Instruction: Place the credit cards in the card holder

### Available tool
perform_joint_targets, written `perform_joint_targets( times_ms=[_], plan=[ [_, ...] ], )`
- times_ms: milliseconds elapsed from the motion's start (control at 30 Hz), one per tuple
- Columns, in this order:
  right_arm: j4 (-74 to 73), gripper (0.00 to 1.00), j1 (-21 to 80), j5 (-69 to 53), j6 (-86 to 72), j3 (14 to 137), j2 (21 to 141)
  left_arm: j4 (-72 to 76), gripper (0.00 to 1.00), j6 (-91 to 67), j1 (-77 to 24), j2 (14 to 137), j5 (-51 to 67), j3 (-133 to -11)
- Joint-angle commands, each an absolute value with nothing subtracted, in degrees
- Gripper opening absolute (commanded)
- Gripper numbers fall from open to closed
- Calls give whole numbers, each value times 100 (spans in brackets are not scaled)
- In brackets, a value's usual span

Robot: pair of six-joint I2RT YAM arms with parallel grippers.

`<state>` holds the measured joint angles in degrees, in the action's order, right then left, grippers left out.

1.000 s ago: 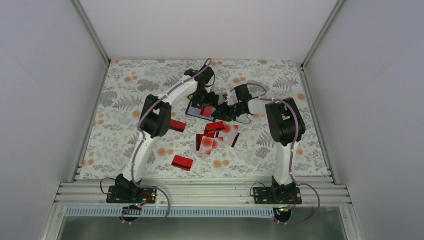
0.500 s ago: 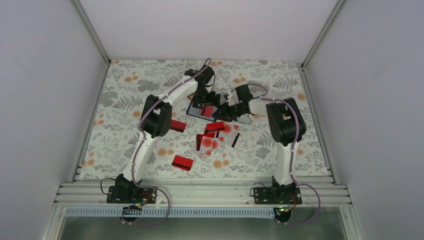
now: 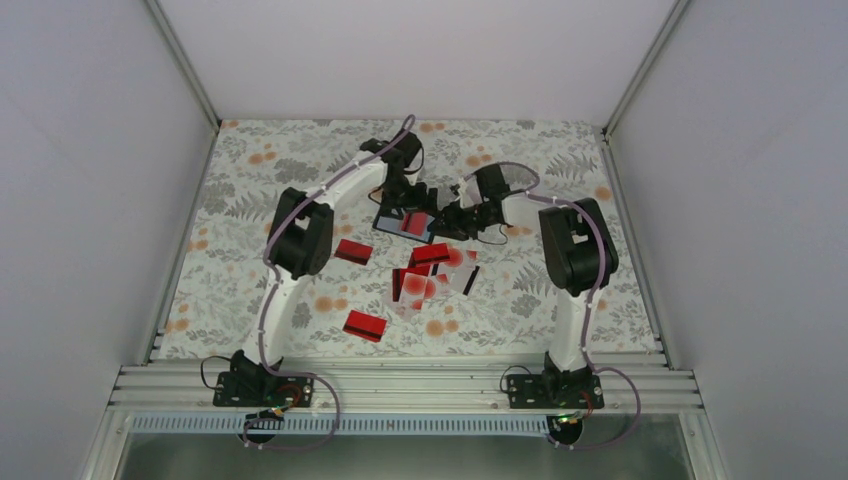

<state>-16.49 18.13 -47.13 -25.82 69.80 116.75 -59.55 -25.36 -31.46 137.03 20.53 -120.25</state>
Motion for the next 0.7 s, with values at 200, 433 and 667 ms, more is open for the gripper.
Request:
perform_joint_targets(
  times_ms=[200, 433, 667],
  plan=[
    [-1778, 33, 1754, -4894, -2600, 7264, 11120, -5422, 87, -2042, -2694, 12560, 1971, -10958],
    [-1725, 35, 1751, -4873, -2995, 7539, 11296, -5119, 51, -1591, -2479, 12441, 1983, -10396],
    [-1567, 35, 1758, -4899, -3452, 7741, 11685, -4978, 37, -1378, -2462, 12698, 2258, -10347]
  ],
)
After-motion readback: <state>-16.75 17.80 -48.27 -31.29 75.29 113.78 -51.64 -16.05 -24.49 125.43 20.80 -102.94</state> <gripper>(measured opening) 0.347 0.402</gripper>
